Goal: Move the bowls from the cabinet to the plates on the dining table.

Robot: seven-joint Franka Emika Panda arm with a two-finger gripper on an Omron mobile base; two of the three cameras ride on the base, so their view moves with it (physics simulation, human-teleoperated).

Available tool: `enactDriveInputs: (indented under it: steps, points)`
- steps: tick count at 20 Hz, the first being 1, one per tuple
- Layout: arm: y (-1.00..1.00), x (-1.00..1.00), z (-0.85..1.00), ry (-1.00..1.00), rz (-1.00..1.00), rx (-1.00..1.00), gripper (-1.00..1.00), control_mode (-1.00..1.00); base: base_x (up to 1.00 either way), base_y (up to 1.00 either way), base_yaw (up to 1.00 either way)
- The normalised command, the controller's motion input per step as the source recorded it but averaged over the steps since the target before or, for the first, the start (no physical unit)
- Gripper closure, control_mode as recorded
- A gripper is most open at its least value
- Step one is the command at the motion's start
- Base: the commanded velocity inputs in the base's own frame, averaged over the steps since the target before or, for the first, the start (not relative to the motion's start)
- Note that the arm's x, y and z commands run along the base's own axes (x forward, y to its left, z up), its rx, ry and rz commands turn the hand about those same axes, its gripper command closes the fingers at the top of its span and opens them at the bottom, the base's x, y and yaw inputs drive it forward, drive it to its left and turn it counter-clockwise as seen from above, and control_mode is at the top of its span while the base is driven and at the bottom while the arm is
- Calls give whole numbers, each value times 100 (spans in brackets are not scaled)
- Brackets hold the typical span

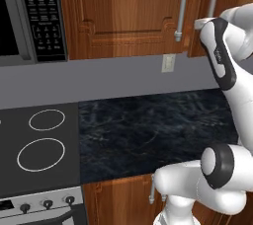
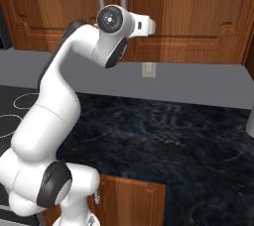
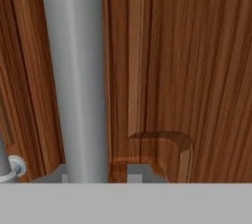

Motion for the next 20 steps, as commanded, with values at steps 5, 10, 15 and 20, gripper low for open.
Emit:
enactDriveInputs:
  steps: [5, 10, 15, 20]
  points:
    - [-51, -46, 31, 0, 0, 1, 100, -100, 0, 0, 0]
    - [-51, -47, 29, 0, 0, 2, 100, -100, 0, 0, 0]
    - [-51, -48, 28, 0, 0, 2, 100, -100, 0, 0, 0]
    - [-51, -48, 26, 0, 0, 2, 100, -100, 0, 0, 0]
